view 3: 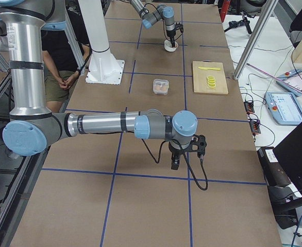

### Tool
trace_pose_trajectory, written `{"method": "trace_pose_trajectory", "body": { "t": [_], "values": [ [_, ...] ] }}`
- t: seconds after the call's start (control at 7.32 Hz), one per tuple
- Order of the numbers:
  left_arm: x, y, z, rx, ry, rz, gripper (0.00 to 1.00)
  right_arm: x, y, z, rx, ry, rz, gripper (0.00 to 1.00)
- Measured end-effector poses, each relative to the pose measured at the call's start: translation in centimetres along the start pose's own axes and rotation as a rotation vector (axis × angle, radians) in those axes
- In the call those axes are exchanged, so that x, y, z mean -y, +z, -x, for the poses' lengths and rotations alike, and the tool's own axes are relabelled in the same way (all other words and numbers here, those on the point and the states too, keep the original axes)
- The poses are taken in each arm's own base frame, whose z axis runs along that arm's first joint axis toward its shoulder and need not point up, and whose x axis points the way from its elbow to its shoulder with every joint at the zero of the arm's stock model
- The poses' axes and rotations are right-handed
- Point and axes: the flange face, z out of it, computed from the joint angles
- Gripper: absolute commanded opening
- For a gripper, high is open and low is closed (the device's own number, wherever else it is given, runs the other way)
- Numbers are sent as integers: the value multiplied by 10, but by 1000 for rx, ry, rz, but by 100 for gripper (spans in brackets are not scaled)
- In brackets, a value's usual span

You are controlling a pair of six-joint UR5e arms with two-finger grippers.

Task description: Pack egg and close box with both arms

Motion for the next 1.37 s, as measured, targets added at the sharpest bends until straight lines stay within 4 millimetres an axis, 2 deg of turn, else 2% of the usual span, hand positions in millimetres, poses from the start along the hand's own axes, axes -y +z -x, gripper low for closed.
{"method": "trace_pose_trajectory", "body": {
  "t": [0.41,0.55,0.68,0.82,0.96,1.09,1.23,1.37],
  "values": [
    [-2,-25,8,-25,-2,-16,16,0,1,-1,1,0,1,100],
    [-8,-41,13,-43,-1,-22,13,0,2,-2,1,2,3,100],
    [-14,-66,11,-73,2,-29,12,0,2,-3,0,3,4,100],
    [-18,-90,-6,-115,3,-28,11,0,2,-2,1,2,4,100],
    [-17,-108,-39,-176,-17,-11,11,0,-1,1,1,-1,-2,100],
    [-17,-122,-88,-257,-66,19,11,1,-6,7,3,-8,-12,100],
    [-31,-126,-144,-350,-128,68,11,3,-12,14,4,-19,-24,100],
    [-58,-122,-198,-435,-175,130,11,5,-16,19,6,-27,-32,100]
  ]
}}
